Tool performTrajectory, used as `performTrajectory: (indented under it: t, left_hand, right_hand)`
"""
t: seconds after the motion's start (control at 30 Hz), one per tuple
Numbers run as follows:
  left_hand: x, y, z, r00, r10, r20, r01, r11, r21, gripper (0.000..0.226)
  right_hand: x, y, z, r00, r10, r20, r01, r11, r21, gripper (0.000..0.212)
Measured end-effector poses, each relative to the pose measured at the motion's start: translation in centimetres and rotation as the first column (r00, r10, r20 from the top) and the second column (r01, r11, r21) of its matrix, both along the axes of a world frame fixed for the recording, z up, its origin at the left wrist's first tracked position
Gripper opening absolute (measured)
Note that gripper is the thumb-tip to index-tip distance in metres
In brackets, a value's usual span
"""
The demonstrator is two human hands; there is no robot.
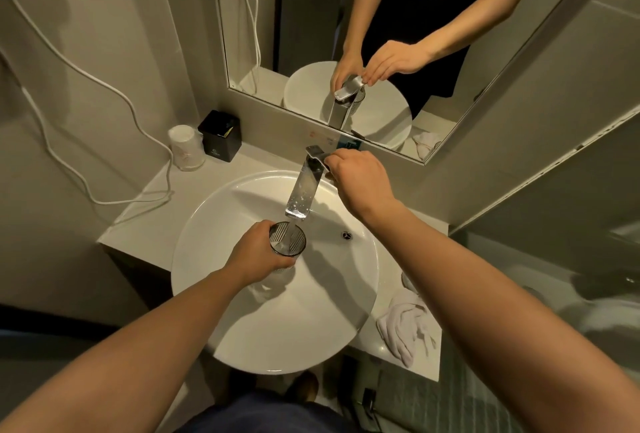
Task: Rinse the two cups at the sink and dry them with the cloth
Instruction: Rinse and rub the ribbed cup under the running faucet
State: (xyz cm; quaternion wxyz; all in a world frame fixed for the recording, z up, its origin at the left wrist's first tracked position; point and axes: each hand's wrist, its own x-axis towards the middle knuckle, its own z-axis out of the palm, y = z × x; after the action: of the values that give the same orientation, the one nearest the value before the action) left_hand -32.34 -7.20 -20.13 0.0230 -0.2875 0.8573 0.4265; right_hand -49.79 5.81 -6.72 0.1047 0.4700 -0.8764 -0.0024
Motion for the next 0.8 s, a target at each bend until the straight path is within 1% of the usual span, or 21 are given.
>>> performTrajectory:
  t: [0.07,0.13,0.2,0.27,0.33,0.43,0.5,0.6,0.67,0.73,0.8]
  left_hand:
    - [0.1,0.2,0.0,1.000,0.024,-0.009,-0.024,1.000,0.011,0.083]
    - [0.2,0.4,0.1,0.998,0.063,-0.023,-0.062,0.998,0.029,0.079]
    - [0.1,0.3,0.2,0.994,0.106,-0.026,-0.104,0.994,0.046,0.078]
    - [0.0,0.3,0.4,0.989,0.147,-0.025,-0.145,0.987,0.068,0.076]
    - [-0.1,0.4,0.5,0.980,0.196,-0.023,-0.193,0.976,0.103,0.073]
    - [-0.2,0.8,0.7,0.961,0.277,-0.029,-0.266,0.943,0.199,0.065]
    - [-0.2,1.0,0.9,0.947,0.320,-0.023,-0.304,0.918,0.255,0.070]
    - [-0.2,1.4,0.9,0.926,0.377,0.024,-0.361,0.865,0.350,0.082]
    - [-0.2,1.5,0.6,0.915,0.399,0.063,-0.389,0.829,0.402,0.084]
    - [-0.3,1.6,-0.1,0.911,0.405,0.079,-0.395,0.799,0.453,0.077]
    - [-0.3,2.0,0.0,0.911,0.400,0.099,-0.394,0.772,0.499,0.056]
  right_hand:
    - [0.2,0.4,0.2,0.999,-0.027,0.025,0.029,0.998,-0.064,0.009]
    - [0.9,1.2,0.4,0.996,-0.062,0.064,0.072,0.981,-0.179,0.012]
    - [2.3,2.4,0.2,0.987,-0.099,0.124,0.131,0.950,-0.285,0.015]
    - [4.2,3.9,-1.1,0.969,-0.129,0.211,0.197,0.920,-0.340,0.018]
    - [6.2,5.2,-3.5,0.930,-0.153,0.334,0.260,0.917,-0.302,0.025]
    - [8.4,6.0,-7.4,0.820,-0.179,0.544,0.294,0.947,-0.131,0.041]
    - [9.4,5.7,-9.3,0.749,-0.194,0.634,0.277,0.960,-0.033,0.056]
    - [10.5,4.7,-11.2,0.665,-0.229,0.711,0.310,0.951,0.016,0.077]
    - [11.0,3.9,-12.1,0.616,-0.239,0.751,0.358,0.934,0.003,0.080]
    - [11.4,3.3,-12.9,0.607,-0.241,0.758,0.397,0.917,-0.026,0.080]
    - [11.6,2.8,-13.5,0.630,-0.248,0.736,0.409,0.911,-0.043,0.083]
